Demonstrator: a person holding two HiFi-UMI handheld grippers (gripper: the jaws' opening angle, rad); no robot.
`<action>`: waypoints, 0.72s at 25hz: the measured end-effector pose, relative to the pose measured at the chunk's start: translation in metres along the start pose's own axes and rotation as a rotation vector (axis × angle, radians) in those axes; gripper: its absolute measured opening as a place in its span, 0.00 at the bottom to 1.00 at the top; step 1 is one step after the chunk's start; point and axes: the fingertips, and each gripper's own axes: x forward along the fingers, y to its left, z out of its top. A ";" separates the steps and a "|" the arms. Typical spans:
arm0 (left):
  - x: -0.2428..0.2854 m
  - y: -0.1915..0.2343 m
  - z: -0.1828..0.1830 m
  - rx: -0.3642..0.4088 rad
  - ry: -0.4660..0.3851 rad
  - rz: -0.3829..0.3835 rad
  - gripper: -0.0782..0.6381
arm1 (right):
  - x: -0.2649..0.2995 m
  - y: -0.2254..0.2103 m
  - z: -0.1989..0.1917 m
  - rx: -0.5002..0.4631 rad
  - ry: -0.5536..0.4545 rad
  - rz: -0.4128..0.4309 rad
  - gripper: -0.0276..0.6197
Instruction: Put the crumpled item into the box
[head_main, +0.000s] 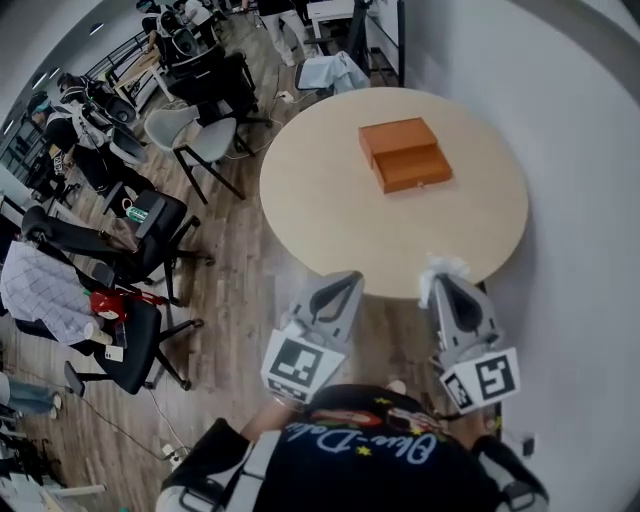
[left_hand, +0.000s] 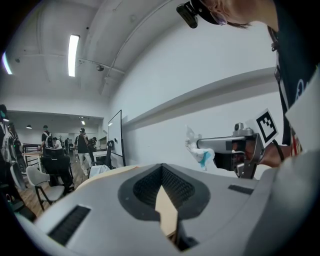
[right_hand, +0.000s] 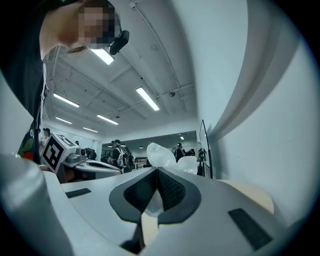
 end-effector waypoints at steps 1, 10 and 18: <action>0.002 -0.001 0.002 0.002 0.002 0.009 0.10 | 0.000 -0.004 0.001 0.000 -0.003 0.008 0.04; 0.021 -0.028 0.007 0.013 0.014 0.075 0.10 | -0.011 -0.027 0.004 0.052 -0.028 0.086 0.04; 0.034 -0.053 0.006 -0.005 0.037 0.089 0.10 | -0.028 -0.051 -0.003 0.080 -0.019 0.100 0.04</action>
